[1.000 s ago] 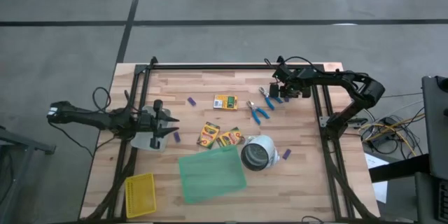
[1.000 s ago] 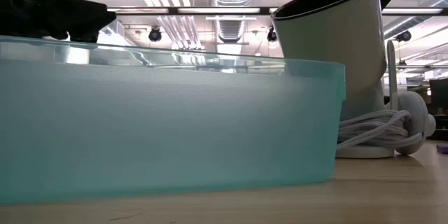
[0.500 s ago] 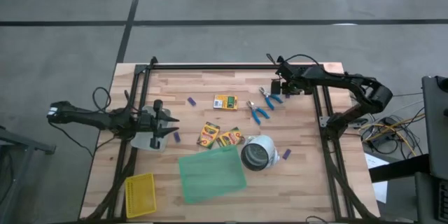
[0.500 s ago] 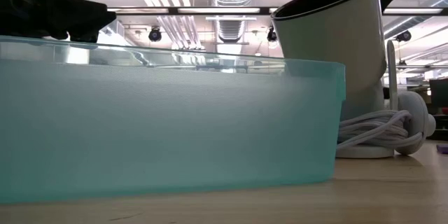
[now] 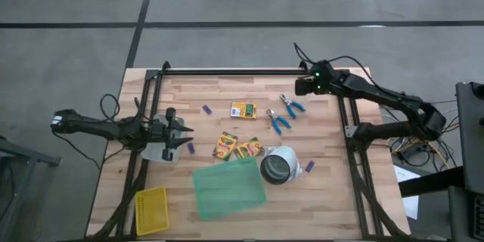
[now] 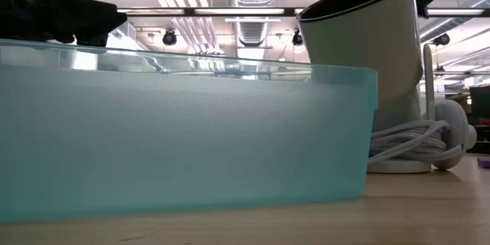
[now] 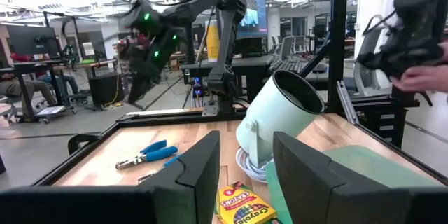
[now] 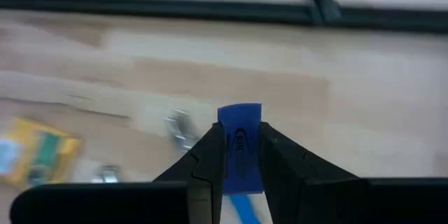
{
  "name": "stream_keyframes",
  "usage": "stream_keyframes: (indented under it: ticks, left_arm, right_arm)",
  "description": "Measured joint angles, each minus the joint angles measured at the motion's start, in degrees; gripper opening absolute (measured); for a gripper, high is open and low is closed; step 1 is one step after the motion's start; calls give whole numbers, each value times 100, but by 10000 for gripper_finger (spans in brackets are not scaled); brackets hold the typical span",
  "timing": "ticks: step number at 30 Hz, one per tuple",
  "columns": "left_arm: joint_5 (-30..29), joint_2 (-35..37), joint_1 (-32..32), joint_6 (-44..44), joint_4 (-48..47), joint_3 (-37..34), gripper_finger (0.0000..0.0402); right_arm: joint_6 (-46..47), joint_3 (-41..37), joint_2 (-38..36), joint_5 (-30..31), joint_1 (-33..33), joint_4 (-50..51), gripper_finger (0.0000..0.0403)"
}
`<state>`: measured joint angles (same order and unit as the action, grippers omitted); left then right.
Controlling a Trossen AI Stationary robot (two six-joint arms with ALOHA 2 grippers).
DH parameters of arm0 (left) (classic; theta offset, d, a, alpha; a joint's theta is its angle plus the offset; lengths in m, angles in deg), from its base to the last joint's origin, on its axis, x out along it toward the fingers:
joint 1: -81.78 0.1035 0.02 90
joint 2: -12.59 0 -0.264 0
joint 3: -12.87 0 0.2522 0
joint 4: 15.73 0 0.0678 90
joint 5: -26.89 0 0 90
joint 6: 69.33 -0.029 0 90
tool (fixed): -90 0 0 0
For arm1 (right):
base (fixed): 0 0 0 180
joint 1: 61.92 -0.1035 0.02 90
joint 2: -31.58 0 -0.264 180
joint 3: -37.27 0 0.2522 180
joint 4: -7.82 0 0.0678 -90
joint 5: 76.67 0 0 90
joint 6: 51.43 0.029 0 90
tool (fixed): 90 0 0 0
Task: Pick & Place School Supplies
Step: Put the blue eraser into the green bin
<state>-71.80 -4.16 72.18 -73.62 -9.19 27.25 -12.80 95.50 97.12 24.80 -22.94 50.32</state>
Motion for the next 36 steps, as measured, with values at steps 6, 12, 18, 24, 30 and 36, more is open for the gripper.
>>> stream_keyframes:
  ticks: [6,12,18,24,30,36]
  left_arm:
    - [-1,2,0,0,1,0,139]
    - [-2,2,0,0,0,0,139]
    - [-2,0,0,0,1,0,139]
    - [-2,2,0,0,0,0,139]
    - [-2,0,-2,0,0,0,139]
    - [-1,1,0,0,1,0,139]
  right_arm:
    - [-378,4,-641,-206,-453,-543,68]
    - [-900,9,-956,-1177,-938,-1253,68]
    - [-1423,9,-943,-2195,-1518,-1842,68]
    - [-1714,11,-868,-2720,-2194,-2591,68]
    - [-1893,11,-736,-2794,-2959,-3053,68]
    - [-2358,11,-461,-2749,-3745,-3576,68]
